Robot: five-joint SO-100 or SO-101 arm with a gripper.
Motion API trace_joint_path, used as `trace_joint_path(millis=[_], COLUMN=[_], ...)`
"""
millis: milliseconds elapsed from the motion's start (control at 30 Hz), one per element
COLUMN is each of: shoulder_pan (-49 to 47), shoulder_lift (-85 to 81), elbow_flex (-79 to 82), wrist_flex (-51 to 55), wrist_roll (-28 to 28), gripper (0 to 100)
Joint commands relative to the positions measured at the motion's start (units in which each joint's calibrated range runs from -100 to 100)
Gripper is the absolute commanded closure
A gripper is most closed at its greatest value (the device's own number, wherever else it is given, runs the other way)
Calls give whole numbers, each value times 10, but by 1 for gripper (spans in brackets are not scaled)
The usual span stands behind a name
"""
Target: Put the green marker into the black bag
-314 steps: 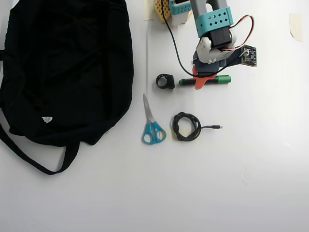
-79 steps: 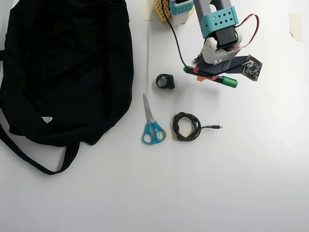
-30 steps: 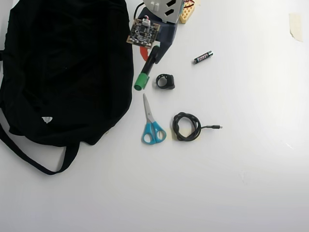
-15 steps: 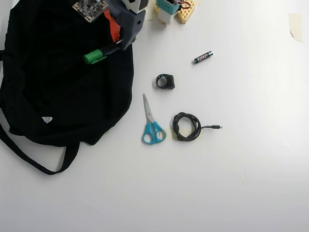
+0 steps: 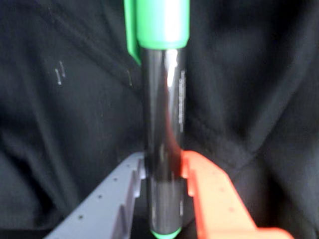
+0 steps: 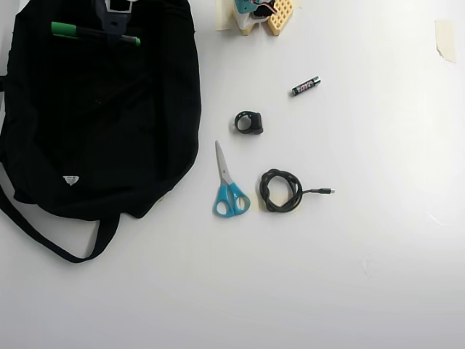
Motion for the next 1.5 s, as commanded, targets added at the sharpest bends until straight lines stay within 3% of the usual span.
trace_joint_path(millis=[0, 200, 300, 400, 600, 700, 800, 1000, 1067, 1100, 1467], shoulder_pan=[-6, -3, -3, -4, -45, -74, -181, -443, -506, -538, -595], shoulder_lift=[66, 92, 92, 87, 76, -46, -183, -218, -218, -219, -322], elbow_flex=[-90, -97, -92, -91, -100, -91, -90, -90, -91, -91, -29], wrist_flex=[-6, 0, 1, 11, 89, 139, 223, 220, 217, 211, 211], wrist_roll=[0, -2, -2, -1, -2, -23, -24, -45, -45, -45, -45], gripper=[98, 96, 86, 81, 81, 81, 82, 82, 88, 98, 98])
